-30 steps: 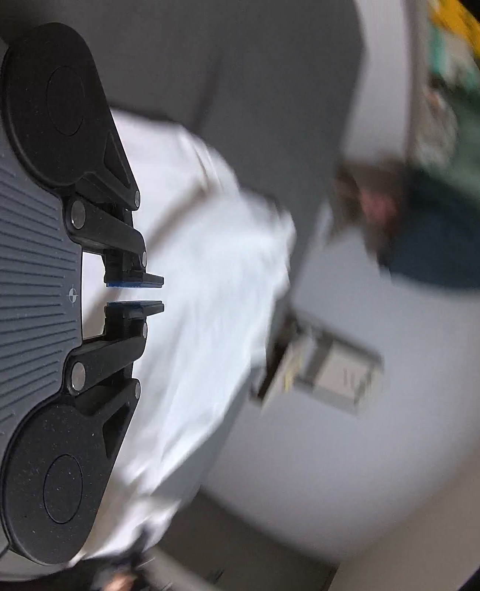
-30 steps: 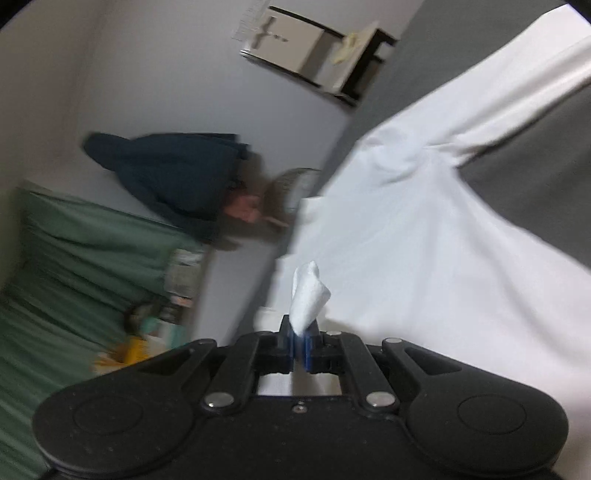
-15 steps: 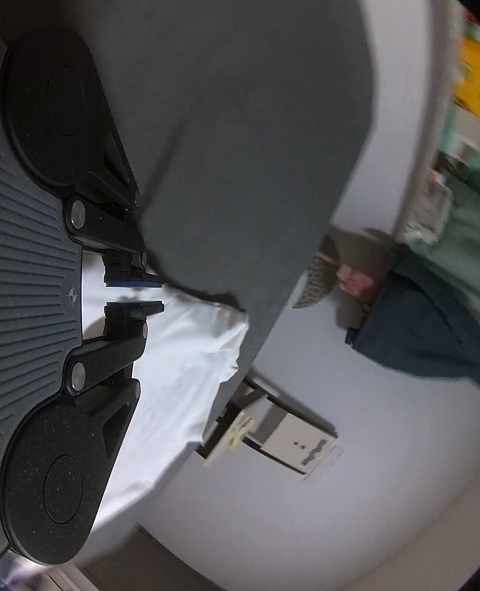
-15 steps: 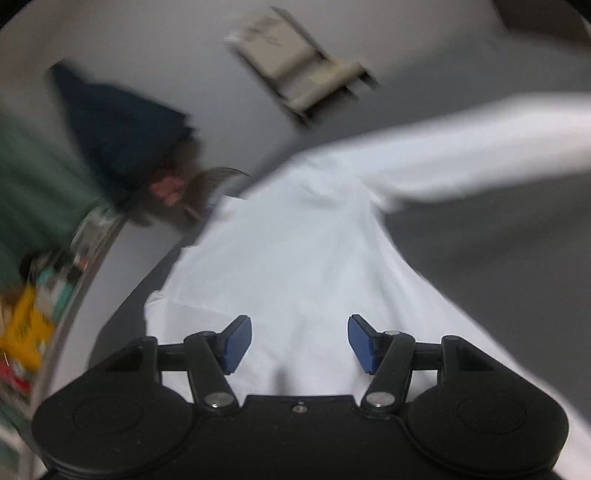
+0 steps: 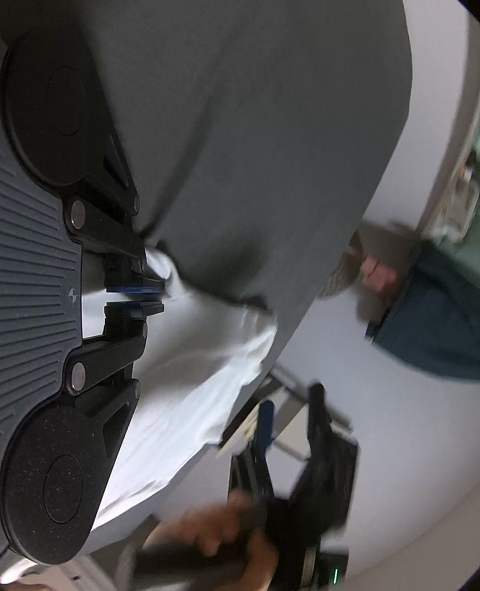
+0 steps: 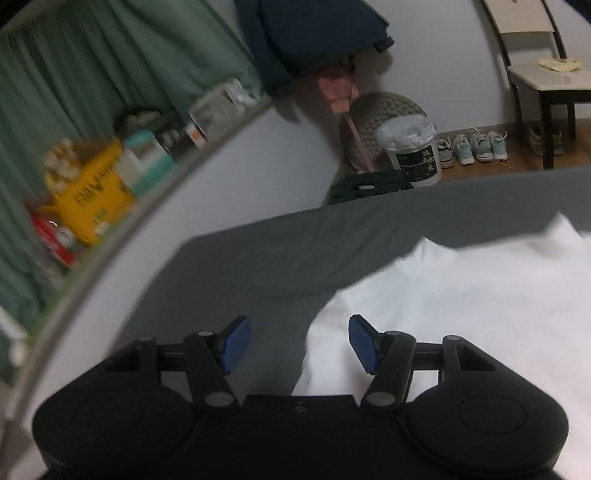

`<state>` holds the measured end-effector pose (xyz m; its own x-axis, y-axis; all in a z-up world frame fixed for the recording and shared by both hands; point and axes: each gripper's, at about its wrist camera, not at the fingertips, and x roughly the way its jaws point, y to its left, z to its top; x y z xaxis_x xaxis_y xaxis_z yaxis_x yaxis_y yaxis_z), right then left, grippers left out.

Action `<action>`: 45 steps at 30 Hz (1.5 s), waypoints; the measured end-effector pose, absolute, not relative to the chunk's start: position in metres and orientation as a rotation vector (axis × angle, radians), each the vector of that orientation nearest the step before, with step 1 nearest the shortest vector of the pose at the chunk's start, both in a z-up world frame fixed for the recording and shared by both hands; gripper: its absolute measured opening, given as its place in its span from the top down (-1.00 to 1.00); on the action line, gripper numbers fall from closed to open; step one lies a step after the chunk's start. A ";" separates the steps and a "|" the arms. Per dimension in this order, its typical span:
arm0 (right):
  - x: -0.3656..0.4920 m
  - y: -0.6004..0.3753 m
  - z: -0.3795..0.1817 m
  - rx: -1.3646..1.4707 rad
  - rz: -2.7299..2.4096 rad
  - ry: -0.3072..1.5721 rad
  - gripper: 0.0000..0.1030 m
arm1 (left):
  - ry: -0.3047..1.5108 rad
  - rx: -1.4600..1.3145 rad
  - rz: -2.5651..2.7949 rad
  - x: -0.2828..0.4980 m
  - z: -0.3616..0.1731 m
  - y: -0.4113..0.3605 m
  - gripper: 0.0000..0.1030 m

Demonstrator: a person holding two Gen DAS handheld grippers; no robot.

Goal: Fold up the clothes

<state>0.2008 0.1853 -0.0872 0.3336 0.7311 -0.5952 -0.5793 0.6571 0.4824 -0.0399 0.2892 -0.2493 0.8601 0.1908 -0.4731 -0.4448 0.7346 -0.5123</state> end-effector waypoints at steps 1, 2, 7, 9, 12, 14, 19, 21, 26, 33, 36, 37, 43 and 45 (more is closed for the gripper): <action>0.209 0.196 -0.095 0.198 0.855 0.916 -0.10 | 0.416 -0.647 0.367 -0.039 -0.249 0.287 0.92; 0.221 0.205 -0.102 0.204 0.845 0.960 -0.07 | 0.422 -0.634 0.375 -0.038 -0.248 0.284 0.92; 0.246 0.235 -0.124 0.144 0.786 1.094 0.46 | 0.445 -0.584 0.423 -0.034 -0.248 0.278 0.93; 0.248 0.242 -0.130 0.091 0.772 1.135 0.79 | 0.446 -0.590 0.427 -0.036 -0.247 0.278 0.93; 0.248 0.243 -0.133 0.080 0.747 1.131 0.92 | 0.454 -0.579 0.462 -0.038 -0.246 0.275 0.93; 0.248 0.245 -0.135 0.079 0.740 1.118 0.94 | 0.460 -0.568 0.477 -0.043 -0.245 0.271 0.93; 0.248 0.247 -0.142 0.095 0.720 1.095 0.94 | 0.470 -0.521 0.498 -0.052 -0.240 0.260 0.93; 0.251 0.243 -0.140 0.130 0.725 1.090 0.87 | 0.469 -0.511 0.499 -0.051 -0.238 0.260 0.93; 0.227 0.192 -0.109 0.229 0.812 0.981 0.01 | 0.470 -0.432 0.534 -0.057 -0.221 0.252 0.92; 0.130 0.049 -0.072 0.110 0.796 0.931 0.01 | 0.277 -0.314 0.458 -0.080 -0.175 0.231 0.92; 0.071 -0.018 -0.072 0.003 0.627 0.938 0.02 | 0.289 -0.354 0.392 -0.081 -0.171 0.224 0.92; 0.054 -0.035 -0.074 -0.005 0.561 0.921 0.02 | 0.302 -0.353 0.378 -0.081 -0.171 0.221 0.92; -0.048 -0.057 -0.115 -0.193 0.402 0.711 0.02 | 0.361 -0.294 0.335 -0.079 -0.166 0.186 0.92; -0.067 -0.044 -0.130 -0.320 0.371 0.596 0.03 | 0.378 -0.263 0.315 -0.080 -0.164 0.173 0.92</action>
